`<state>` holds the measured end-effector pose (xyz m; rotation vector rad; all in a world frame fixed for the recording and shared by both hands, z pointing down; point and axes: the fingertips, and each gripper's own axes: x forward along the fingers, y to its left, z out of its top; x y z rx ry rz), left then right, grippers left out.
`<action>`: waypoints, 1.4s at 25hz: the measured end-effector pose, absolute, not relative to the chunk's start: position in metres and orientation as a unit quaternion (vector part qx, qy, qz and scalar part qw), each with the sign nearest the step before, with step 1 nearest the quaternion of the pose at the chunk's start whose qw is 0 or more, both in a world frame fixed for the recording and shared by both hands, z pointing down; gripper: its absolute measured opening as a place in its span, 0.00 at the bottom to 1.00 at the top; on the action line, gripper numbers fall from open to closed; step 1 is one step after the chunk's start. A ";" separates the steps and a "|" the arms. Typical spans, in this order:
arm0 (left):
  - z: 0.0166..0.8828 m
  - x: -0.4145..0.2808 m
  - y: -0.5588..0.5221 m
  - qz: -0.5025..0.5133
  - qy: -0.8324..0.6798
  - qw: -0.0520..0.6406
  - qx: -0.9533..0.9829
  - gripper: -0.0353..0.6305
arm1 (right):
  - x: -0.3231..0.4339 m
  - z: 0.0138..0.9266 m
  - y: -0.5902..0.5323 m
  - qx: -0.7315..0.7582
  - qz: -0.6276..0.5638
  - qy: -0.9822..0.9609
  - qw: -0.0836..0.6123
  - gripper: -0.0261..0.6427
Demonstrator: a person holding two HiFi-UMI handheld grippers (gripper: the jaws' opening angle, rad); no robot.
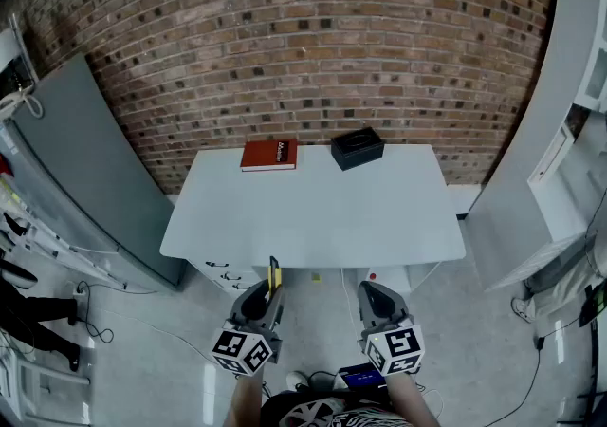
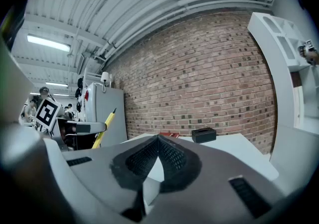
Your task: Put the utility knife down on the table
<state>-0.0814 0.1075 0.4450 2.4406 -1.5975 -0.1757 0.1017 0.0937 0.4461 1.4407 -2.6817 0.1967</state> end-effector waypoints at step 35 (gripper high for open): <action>0.515 -0.082 -0.111 -0.016 -0.513 0.171 0.841 0.23 | 0.102 0.495 -0.094 0.469 0.112 -0.874 0.050 0.04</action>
